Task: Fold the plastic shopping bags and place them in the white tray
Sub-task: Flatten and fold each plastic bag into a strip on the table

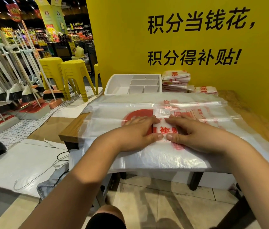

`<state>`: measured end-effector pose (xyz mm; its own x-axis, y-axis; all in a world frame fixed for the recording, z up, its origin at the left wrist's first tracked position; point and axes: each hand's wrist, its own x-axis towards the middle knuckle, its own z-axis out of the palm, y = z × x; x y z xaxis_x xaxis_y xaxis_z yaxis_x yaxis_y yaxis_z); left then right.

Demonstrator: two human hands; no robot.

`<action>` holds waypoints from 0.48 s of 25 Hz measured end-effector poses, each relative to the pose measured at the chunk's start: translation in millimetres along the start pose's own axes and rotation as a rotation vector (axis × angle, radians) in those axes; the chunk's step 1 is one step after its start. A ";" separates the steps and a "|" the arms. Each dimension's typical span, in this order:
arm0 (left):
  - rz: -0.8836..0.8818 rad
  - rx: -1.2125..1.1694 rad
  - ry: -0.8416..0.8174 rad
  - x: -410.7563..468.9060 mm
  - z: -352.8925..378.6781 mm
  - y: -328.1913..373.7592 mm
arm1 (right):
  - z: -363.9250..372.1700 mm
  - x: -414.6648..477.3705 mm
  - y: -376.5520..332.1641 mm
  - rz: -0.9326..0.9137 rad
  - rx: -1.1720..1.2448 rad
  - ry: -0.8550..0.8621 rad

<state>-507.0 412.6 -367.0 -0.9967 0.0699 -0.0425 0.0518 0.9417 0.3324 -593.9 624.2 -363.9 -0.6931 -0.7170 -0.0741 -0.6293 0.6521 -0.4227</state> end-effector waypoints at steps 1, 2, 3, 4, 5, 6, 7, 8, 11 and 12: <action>-0.001 -0.003 -0.001 -0.4 -1.0 0.6 | 0.1 0.7 0.4 0.002 0.010 0.010; -0.002 -0.007 -0.001 -1.3 -1.7 1.5 | 1.3 1.1 1.5 0.000 0.018 0.017; -0.005 -0.013 0.003 -2.7 -1.8 1.7 | 3.4 1.5 3.2 -0.004 0.033 0.027; -0.007 -0.018 0.011 -3.7 -2.3 2.2 | 5.0 1.4 5.0 -0.004 0.057 0.040; -0.008 -0.023 0.020 -4.6 -3.0 2.8 | 5.7 0.7 5.7 -0.003 0.081 0.052; -0.007 -0.019 0.030 -5.2 -3.9 4.3 | 5.8 -0.5 4.9 -0.003 0.098 0.063; -0.001 0.000 0.038 -6.1 -3.5 5.9 | 6.5 -2.6 3.3 -0.007 0.100 0.075; 0.008 0.030 0.044 -7.2 -2.6 7.9 | 7.2 -5.7 1.4 -0.021 0.084 0.093; 0.047 0.056 0.019 -11.0 -8.1 10.8 | 1.0 -12.1 -4.1 -0.063 -0.025 0.088; 0.063 0.036 -0.001 -12.9 -12.4 10.5 | -3.4 -13.2 -4.8 -0.067 -0.058 0.064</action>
<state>-494.4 417.5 -351.3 -0.9913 0.1298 -0.0235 0.1168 0.9465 0.3008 -582.9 631.3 -357.8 -0.6691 -0.7431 0.0114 -0.6927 0.6180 -0.3717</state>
